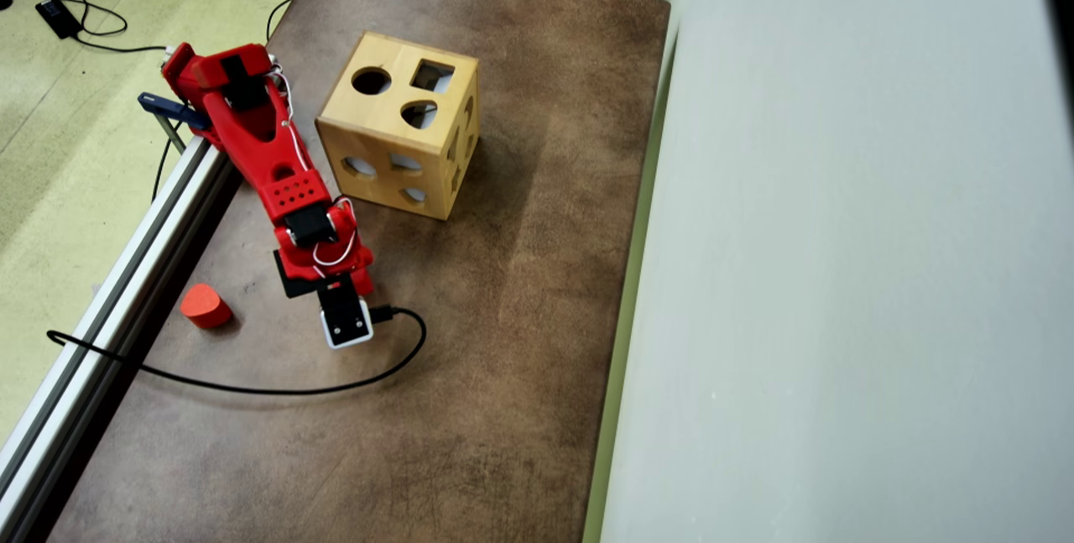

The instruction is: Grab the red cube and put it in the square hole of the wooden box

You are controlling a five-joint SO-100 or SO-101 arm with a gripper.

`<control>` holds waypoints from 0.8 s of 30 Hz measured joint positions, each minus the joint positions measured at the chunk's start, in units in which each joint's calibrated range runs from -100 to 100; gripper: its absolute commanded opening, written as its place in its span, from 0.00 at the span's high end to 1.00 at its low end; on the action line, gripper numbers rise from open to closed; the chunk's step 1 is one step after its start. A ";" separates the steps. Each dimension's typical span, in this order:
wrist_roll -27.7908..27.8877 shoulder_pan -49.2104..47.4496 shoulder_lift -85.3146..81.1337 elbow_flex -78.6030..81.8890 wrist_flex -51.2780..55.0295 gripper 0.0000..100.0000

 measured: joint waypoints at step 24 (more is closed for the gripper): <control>0.00 -0.72 4.49 0.00 -4.84 0.72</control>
